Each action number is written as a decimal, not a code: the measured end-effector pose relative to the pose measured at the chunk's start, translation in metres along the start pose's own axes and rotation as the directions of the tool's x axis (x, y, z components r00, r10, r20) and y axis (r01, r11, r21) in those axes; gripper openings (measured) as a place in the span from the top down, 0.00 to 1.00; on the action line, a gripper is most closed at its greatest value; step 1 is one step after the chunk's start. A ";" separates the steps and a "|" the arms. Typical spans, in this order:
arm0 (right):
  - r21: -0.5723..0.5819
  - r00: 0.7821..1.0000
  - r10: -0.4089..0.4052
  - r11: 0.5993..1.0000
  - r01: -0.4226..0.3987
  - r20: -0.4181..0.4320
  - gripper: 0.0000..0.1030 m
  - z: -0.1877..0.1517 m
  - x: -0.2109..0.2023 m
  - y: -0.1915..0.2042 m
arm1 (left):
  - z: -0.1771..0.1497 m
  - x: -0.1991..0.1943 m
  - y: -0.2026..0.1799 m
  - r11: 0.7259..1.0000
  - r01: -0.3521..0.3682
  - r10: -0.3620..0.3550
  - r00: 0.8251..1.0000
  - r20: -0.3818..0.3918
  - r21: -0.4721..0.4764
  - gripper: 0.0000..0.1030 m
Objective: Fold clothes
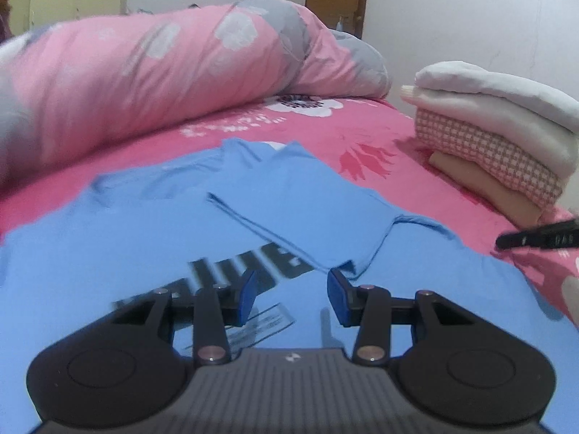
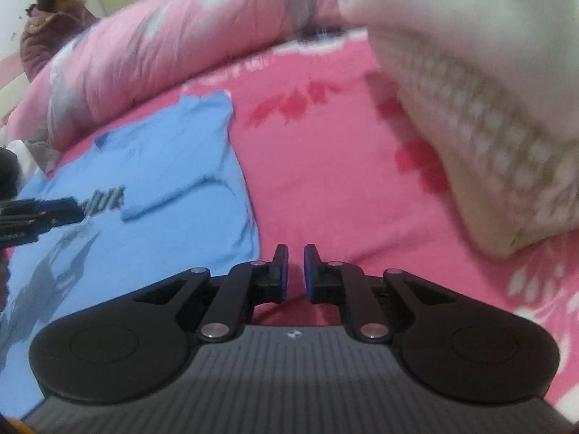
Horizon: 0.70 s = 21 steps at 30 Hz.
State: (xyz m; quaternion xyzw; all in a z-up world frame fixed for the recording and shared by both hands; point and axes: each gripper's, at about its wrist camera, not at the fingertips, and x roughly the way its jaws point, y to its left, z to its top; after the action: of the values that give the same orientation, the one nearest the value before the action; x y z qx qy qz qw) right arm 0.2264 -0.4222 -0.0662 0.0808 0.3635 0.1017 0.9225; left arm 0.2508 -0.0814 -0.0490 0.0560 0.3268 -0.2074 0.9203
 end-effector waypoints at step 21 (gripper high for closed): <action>-0.064 0.995 -0.063 0.996 0.068 0.075 0.90 -0.056 -0.087 0.018 | -0.136 -0.143 -0.025 0.994 0.107 -0.102 0.988 -0.118 0.038 0.55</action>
State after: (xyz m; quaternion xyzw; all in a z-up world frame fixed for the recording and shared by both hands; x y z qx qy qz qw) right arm 0.1236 -0.4217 -0.0454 0.0418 0.3283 0.0804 0.9402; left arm 0.0615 -0.0220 -0.0651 0.0712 0.3775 -0.2589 0.8862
